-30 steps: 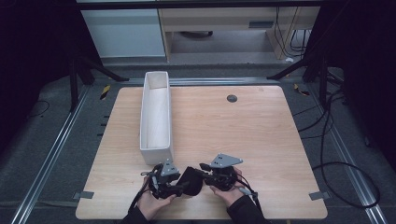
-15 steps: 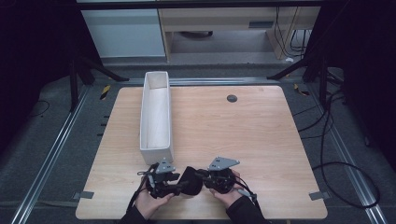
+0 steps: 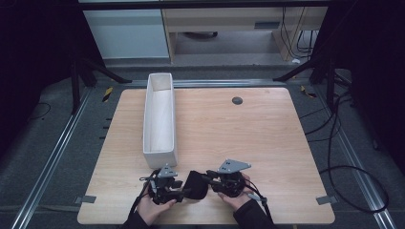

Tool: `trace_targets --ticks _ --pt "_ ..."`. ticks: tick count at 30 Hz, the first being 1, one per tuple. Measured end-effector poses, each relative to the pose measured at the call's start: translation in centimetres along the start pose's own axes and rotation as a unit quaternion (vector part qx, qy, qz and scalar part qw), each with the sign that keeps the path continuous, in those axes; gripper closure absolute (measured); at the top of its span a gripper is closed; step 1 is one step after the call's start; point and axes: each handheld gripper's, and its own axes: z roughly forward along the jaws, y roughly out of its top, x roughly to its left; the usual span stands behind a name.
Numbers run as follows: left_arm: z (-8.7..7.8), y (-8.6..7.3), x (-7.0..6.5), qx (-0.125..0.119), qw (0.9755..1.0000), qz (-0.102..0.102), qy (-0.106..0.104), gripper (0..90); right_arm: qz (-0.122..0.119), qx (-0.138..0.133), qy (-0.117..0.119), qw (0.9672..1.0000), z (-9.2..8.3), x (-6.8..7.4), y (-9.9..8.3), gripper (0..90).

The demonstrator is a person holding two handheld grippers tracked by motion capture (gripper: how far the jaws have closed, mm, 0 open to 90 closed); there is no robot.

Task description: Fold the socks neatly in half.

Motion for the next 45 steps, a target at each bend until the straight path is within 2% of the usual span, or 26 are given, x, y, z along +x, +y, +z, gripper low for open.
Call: trace_targets --ticks 5,9,12,16,20,27,31,38,41,45 --pt "0.1 0.2 0.2 -0.002 0.9999 -0.005 -0.015 44.8 0.01 0.017 0.002 0.9998 0.4 -0.5 -0.4 70.7" --pt "0.4 0.6 0.5 0.006 0.9996 -0.006 -0.026 41.1 0.013 0.016 0.003 0.9998 0.5 -0.6 -0.7 70.8" --pt "0.7 0.8 0.5 0.01 0.9994 -0.006 -0.032 38.8 0.008 0.015 -0.001 0.9998 0.6 -0.6 -0.7 70.8" --pt "1.3 1.2 0.1 0.012 0.9988 -0.016 -0.044 36.3 0.007 0.017 -0.007 0.9998 0.7 -0.5 -0.9 71.0" --pt "1.5 1.3 -0.1 0.016 0.9987 -0.013 -0.047 34.3 0.003 0.018 -0.011 0.9998 0.7 -0.6 -1.0 71.2" --pt "1.7 1.7 -0.5 0.01 0.9984 -0.019 -0.052 34.0 0.004 0.022 -0.016 0.9996 0.6 -0.6 -1.2 71.5" --pt "1.3 2.0 -0.6 -0.004 0.9977 -0.028 -0.061 34.2 0.004 0.024 -0.019 0.9995 0.5 -0.6 -1.3 71.5" --pt "1.5 2.5 -0.8 -0.002 0.9985 -0.027 -0.048 37.4 0.009 0.032 -0.016 0.9993 0.2 -0.6 -1.6 71.4" --pt "1.5 2.8 -0.9 0.006 0.9988 -0.022 -0.044 38.5 0.008 0.035 -0.014 0.9992 0.1 -0.6 -1.6 71.4" --pt "1.5 4.0 -1.3 0.026 0.9992 -0.004 -0.03 40.2 0.009 0.044 -0.014 0.9989 0.1 -0.7 -1.8 71.4"
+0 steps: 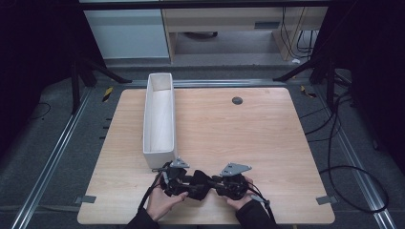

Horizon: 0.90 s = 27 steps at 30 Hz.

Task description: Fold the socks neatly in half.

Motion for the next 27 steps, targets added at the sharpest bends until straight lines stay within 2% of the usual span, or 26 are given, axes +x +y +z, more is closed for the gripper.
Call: trace_targets --ticks 7,10,12,13,16,19,22,23,25,27 --pt "0.8 0.6 -0.1 0.05 0.9987 -0.004 -0.008 39.3 -0.004 0.001 -0.002 1.0 0.1 0.0 -0.1 70.6" --pt "0.9 0.7 0.1 0.057 0.9982 -0.017 -0.012 39.7 -0.004 0.001 -0.002 1.0 0.1 0.0 -0.2 70.8" --pt "1.0 0.9 0.4 0.071 0.997 -0.027 -0.019 38.2 -0.006 0.0 -0.001 1.0 0.2 -0.1 -0.2 70.9" --pt "1.1 0.9 0.6 0.069 0.9968 -0.034 -0.023 37.6 -0.006 0.001 0.0 1.0 0.2 0.0 -0.2 70.9" --pt "0.6 0.9 1.0 0.06 0.9973 -0.033 -0.025 36.6 -0.005 0.005 -0.001 1.0 0.2 -0.1 -0.2 70.9" --pt "0.1 0.9 1.5 0.052 0.9979 -0.034 -0.019 35.0 -0.012 0.009 -0.003 0.9999 0.4 0.1 -0.3 71.1" --pt "0.2 0.8 1.7 0.065 0.9972 -0.033 -0.019 31.6 -0.016 0.01 -0.004 0.9998 0.4 0.2 -0.3 71.1" --pt "0.7 0.7 1.8 0.075 0.996 -0.04 -0.029 31.1 -0.017 0.007 -0.003 0.9998 0.5 0.2 -0.3 71.1" --pt "1.0 0.7 1.7 0.079 0.9951 -0.044 -0.041 33.0 -0.018 0.008 -0.002 0.9998 0.5 0.2 -0.3 71.1" --pt "1.2 0.9 1.5 0.085 0.9946 -0.041 -0.042 34.4 -0.02 0.006 -0.003 0.9998 0.6 0.2 -0.2 71.3"
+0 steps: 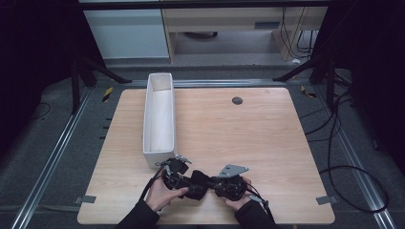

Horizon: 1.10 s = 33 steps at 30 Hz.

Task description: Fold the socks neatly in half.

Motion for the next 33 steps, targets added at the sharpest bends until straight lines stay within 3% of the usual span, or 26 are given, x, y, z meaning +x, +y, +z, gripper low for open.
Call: trace_targets --ticks 5,7,14,17,22,25,28,30,33 --pt "-0.1 0.4 -0.2 0.01 0.9999 -0.006 -0.001 42.5 0.0 0.001 0.002 1.0 0.0 0.0 0.0 71.5" --pt "-0.1 0.3 -0.3 0.003 0.9999 -0.011 -0.002 47.6 0.001 -0.001 0.003 1.0 0.1 -0.1 0.0 71.6" --pt "-0.4 0.1 -1.1 -0.005 0.9998 0.003 0.02 65.3 0.005 -0.004 0.005 1.0 0.0 -0.2 0.0 71.4" --pt "-0.8 0.3 -1.6 -0.011 0.9989 0.026 0.037 68.5 0.015 -0.017 0.007 0.9997 -0.5 -0.5 0.2 70.6" --pt "-1.8 0.7 -1.9 -0.015 0.9968 0.061 0.05 69.1 0.04 -0.08 -0.003 0.9959 -3.0 -1.7 1.1 67.5" --pt "-2.8 1.0 -2.1 -0.013 0.9953 0.082 0.05 69.0 0.057 -0.11 -0.026 0.992 -4.7 -3.2 1.2 63.0" --pt "-3.9 1.5 -2.5 -0.007 0.9925 0.112 0.049 69.1 0.067 -0.12 -0.057 0.9889 -6.0 -4.7 0.9 58.4" --pt "-4.8 1.9 -2.8 0.001 0.989 0.139 0.05 69.0 0.075 -0.124 -0.073 0.9868 -6.8 -5.6 0.5 55.9" --pt "-6.1 2.5 -2.9 0.001 0.9856 0.159 0.058 69.0 0.086 -0.122 -0.103 0.9835 -7.7 -6.9 -0.2 49.3"
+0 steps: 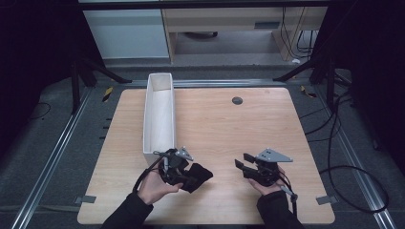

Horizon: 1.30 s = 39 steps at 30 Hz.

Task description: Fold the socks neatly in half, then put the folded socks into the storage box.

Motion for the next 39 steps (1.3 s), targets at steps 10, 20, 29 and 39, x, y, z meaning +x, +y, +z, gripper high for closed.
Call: trace_targets --ticks 10,20,29,39 --pt "-4.9 1.2 1.6 -0.025 0.9989 0.035 0.017 69.0 0.02 0.009 -0.086 0.9961 -1.2 -3.3 -1.1 32.8" --pt "-10.0 1.3 4.5 -0.03 0.9972 0.046 0.05 69.0 0.013 0.013 -0.119 0.9927 -1.4 -4.2 -1.4 27.7" --pt "-13.3 1.7 7.1 -0.015 0.9953 0.043 0.086 69.0 0.015 0.022 -0.141 0.9897 -1.8 -5.3 -1.9 26.6" --pt "-13.7 2.1 10.3 0.02 0.9943 0.048 0.093 68.9 -0.003 0.032 -0.147 0.9886 -1.5 -5.5 -2.3 25.8"
